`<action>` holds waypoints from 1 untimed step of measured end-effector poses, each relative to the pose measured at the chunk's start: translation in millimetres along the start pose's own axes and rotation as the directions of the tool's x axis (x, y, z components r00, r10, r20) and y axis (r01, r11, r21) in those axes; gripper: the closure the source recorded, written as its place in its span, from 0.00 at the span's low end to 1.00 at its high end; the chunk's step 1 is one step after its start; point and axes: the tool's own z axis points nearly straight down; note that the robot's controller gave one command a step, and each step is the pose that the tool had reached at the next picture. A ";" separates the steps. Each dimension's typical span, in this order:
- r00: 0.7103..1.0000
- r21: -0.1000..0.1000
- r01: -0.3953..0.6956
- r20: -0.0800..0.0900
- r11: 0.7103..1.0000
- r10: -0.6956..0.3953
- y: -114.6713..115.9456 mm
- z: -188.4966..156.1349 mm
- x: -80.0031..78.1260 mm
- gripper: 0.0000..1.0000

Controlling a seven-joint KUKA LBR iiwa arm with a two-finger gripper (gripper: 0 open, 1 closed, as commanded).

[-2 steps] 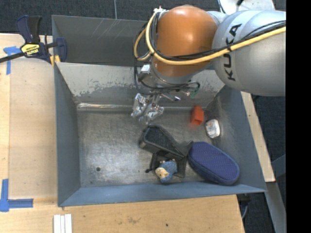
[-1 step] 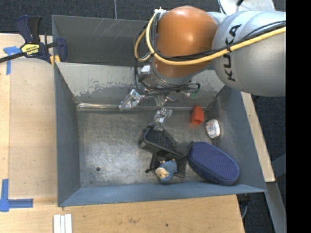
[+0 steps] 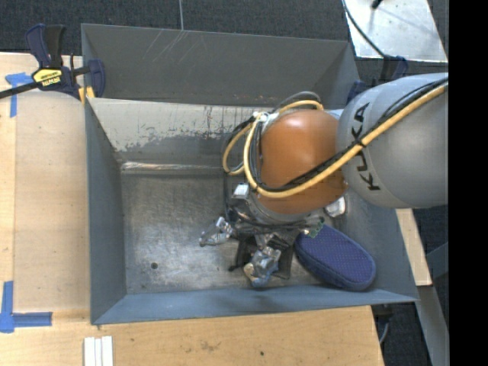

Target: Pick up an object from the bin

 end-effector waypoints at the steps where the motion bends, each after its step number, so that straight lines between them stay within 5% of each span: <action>1: 1.000 0.005 0.007 0.005 1.000 -0.007 -17.7 29.0 26.9 0.00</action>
Offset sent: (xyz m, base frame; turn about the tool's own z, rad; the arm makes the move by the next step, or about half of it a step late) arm -0.0004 -0.0308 -0.0279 -0.0115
